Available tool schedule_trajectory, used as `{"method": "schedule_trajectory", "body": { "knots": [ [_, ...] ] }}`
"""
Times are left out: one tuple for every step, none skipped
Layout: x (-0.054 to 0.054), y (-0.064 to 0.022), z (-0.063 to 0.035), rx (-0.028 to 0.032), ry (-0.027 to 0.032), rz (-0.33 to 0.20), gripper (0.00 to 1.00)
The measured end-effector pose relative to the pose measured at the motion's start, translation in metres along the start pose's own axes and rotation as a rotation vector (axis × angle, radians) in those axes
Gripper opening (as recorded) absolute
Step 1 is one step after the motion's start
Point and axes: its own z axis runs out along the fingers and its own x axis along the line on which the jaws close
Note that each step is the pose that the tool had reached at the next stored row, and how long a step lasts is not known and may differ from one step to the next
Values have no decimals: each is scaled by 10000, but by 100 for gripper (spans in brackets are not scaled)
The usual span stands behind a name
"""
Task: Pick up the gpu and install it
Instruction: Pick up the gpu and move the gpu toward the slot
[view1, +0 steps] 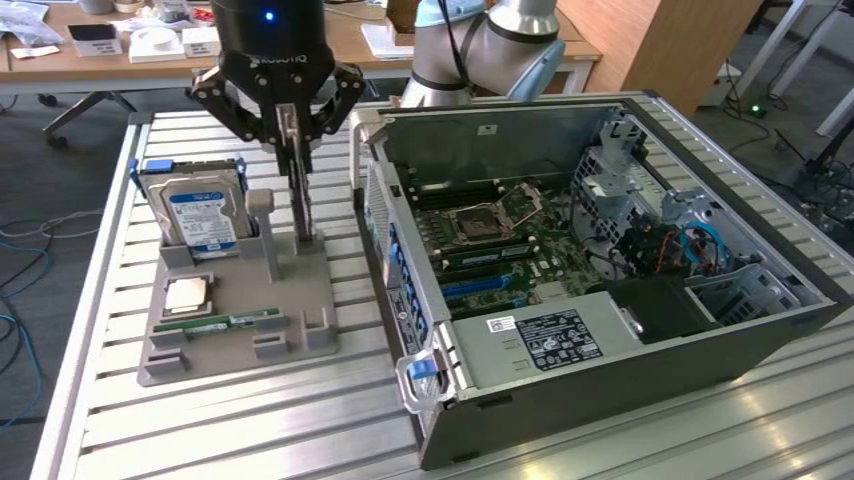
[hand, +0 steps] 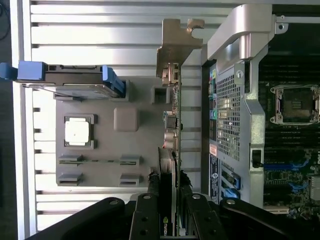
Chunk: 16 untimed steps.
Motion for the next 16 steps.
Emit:
{"method": "schedule_trajectory", "body": {
  "knots": [
    [-1, 1, -24, -1, -1, 0, 26],
    [-1, 2, -46, -1, -1, -1, 26],
    [-2, 3, -67, -1, -1, 0, 26],
    [-2, 4, -88, 0, -1, 0, 26],
    [-3, 5, -107, 0, -1, -1, 26],
    [-3, 6, -125, -1, -2, 0, 26],
    [-4, 7, -144, 0, -3, -1, 26],
    [-4, 8, -160, -1, -4, 0, 26],
    [-4, 8, -174, -1, -4, 1, 26],
    [-5, 9, -189, -1, -3, 0, 26],
    [-5, 10, -203, -1, -5, -1, 26],
    [-5, 10, -215, -1, -5, 0, 26],
    [-5, 11, -228, -1, -5, 0, 26],
    [-5, 11, -238, -1, -5, 0, 26],
    [-6, 12, -245, 0, -5, 0, 26],
    [-6, 12, -249, -1, -6, 0, 26]
  ]
}}
